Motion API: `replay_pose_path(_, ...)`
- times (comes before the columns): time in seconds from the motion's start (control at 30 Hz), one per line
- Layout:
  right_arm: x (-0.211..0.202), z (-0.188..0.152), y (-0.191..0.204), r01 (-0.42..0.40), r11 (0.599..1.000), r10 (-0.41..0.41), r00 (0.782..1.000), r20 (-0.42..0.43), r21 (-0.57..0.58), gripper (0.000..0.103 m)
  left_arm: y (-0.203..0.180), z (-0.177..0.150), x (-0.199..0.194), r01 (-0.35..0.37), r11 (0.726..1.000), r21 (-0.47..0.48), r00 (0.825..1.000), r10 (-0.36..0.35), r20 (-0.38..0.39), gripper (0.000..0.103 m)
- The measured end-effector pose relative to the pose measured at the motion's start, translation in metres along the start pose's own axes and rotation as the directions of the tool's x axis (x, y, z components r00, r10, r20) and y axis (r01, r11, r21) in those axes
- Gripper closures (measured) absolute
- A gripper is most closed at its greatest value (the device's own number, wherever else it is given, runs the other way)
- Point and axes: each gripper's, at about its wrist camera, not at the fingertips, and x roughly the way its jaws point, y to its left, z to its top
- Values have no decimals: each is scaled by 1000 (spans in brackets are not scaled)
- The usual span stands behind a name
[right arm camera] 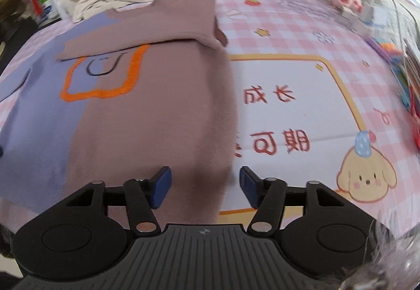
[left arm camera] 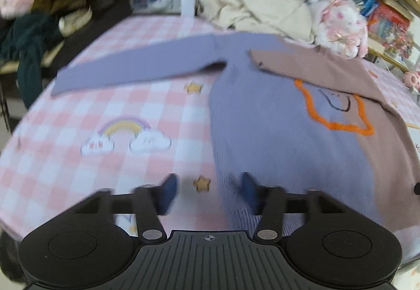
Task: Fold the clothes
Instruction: 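Release the folded mauve sleeve and press it flat with the right tool, then move the left tool to the cuff of the lavender sleeve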
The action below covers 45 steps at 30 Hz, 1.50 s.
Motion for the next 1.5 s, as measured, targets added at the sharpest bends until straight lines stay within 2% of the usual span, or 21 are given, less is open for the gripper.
replay_pose_path(0.03, 0, 0, -2, -5, 1000, 5, 1000, 3, 2, 69, 1, -1, 1, 5, 1000, -14, 1000, -5, -3, 67)
replay_pose_path(0.07, 0, -1, -4, -9, 1000, 9, 1000, 5, 5, 74, 2, -3, 1, 3, 1000, -22, 1000, -3, 0, 71)
replay_pose_path(0.13, 1, -1, -9, -18, 1000, 18, 1000, 11, 9, 82, -1, -3, 1, 15, 1000, -21, 1000, -15, -5, 90)
replay_pose_path(0.17, 1, -2, -11, -23, 1000, 23, 1000, 13, 11, 89, -4, -2, 2, 25, 999, -21, 1000, -25, -11, 95)
replay_pose_path(0.2, 1, -2, -13, -28, 1000, 27, 999, 16, 14, 91, -7, -2, 3, 29, 999, -22, 999, -29, -13, 98)
replay_pose_path(0.5, -6, -9, -51, -10, 999, 8, 999, 41, 38, 92, -58, -2, 9, 5, 997, 78, 1000, -4, -20, 98)
replay_pose_path(0.67, -7, -9, -67, -39, 998, 37, 998, 41, 55, 91, -69, -3, 8, -14, 998, 59, 999, 16, -28, 98)
replay_pose_path(0.97, -8, -11, -75, -58, 998, 58, 997, 46, -9, 87, -79, -12, 2, -47, 998, 30, 999, 48, -27, 97)
replay_pose_path(1.03, -9, -10, -76, -50, 998, 51, 998, 42, -22, 80, -80, -12, -2, -67, 998, 22, 998, 67, -20, 89)
replay_pose_path(1.1, -14, -11, -76, -54, 998, 56, 997, 56, -34, 69, -80, -13, -10, -81, 997, 4, 997, 81, 2, 85)
replay_pose_path(1.13, -17, -11, -75, -56, 998, 58, 996, 64, -39, 66, -80, -13, -15, -82, 997, -7, 996, 82, 17, 79)
replay_pose_path(1.17, -20, -12, -75, -58, 997, 61, 996, 72, -45, 57, -81, -14, -22, -80, 997, -20, 996, 81, 34, 75)
replay_pose_path(1.2, -24, -14, -74, -60, 997, 64, 995, 81, -50, 52, -81, -15, -28, -76, 997, -33, 995, 78, 54, 65)
replay_pose_path(1.23, -27, -16, -72, -62, 997, 67, 994, 91, -55, 51, -82, -17, -35, -74, 996, -45, 994, 77, 75, 50)
replay_pose_path(1.3, -32, -21, -65, -70, 995, 76, 992, 100, -65, 37, -85, -23, -48, -74, 995, -68, 990, 81, 111, 34)
replay_pose_path(1.33, -35, -24, -61, -72, 995, 80, 991, 106, -72, 35, -86, -25, -53, -74, 995, -72, 989, 83, 125, 28)
replay_pose_path(1.43, -41, -32, -47, -66, 992, 79, 989, 128, -104, 22, -88, -29, -61, -92, 992, -84, 985, 103, 137, 16)
replay_pose_path(1.5, -44, -37, -38, -57, 990, 76, 986, 146, -127, 17, -86, -31, -64, -102, 991, -91, 983, 114, 140, 15)
